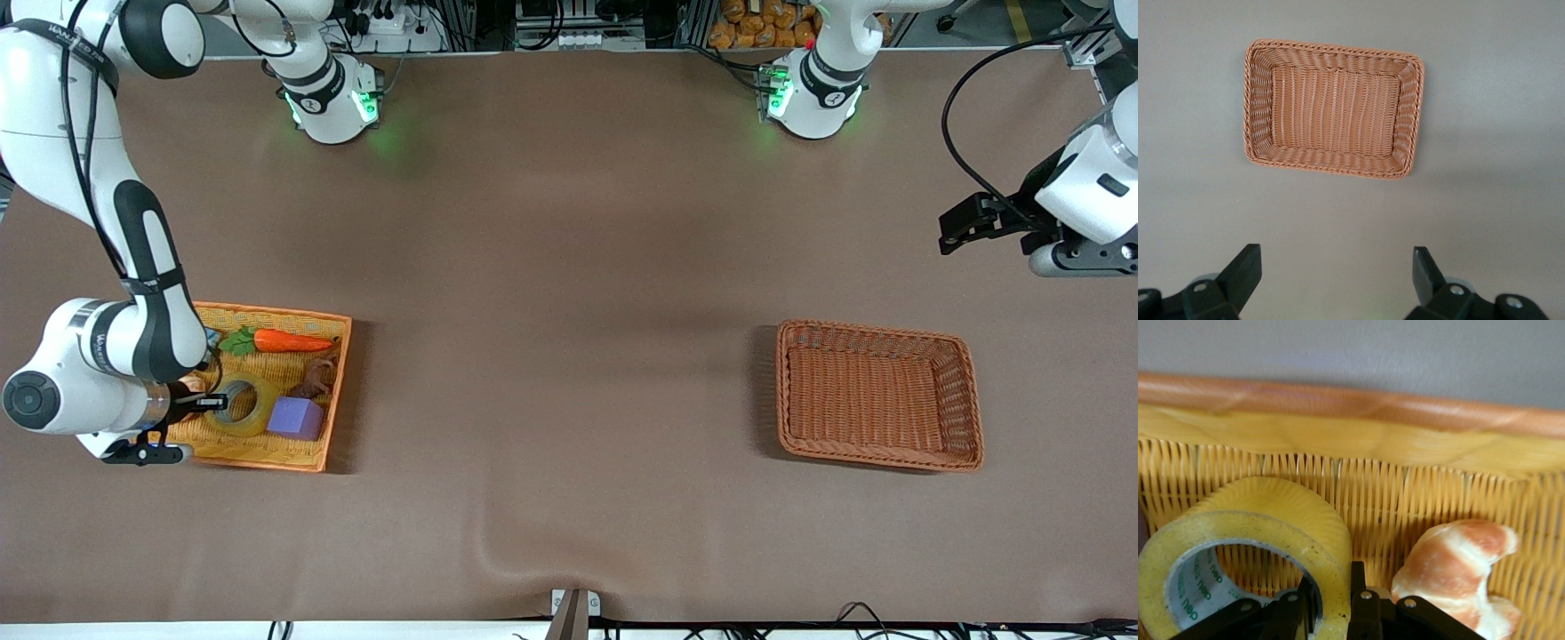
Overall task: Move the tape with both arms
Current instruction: 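Close the right gripper on the tape roll's rim and lift it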
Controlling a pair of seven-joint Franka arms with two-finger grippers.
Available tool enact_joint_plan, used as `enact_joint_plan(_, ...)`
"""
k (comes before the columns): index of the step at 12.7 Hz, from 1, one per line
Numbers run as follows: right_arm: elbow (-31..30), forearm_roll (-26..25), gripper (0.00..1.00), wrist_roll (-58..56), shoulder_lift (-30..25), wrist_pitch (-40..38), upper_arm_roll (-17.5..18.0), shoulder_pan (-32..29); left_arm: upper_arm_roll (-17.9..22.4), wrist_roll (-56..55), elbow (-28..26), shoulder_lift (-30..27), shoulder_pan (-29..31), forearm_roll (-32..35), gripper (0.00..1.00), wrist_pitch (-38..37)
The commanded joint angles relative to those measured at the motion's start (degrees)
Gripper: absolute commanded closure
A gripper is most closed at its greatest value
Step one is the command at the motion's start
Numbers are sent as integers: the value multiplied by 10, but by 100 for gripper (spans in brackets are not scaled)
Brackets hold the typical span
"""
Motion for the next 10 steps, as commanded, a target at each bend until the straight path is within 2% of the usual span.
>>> enact_joint_plan(1,5,6,100,-64,-47,-10,9,-23,-3,-12,2,5,-3,10,0,-2)
enact_joint_plan(4,5,6,100,-92,-102,-36,13,-14,-3,-12,3,9,-6,7,0,1)
enact_joint_plan(7,21,6,100,-82,-123,-64,66,-9,-3,-12,3,11,-5,7,0,2)
enact_joint_plan(10,30,6,100,20,-123,-126,133,8,-2,-11,11,10,-3,5,0,2)
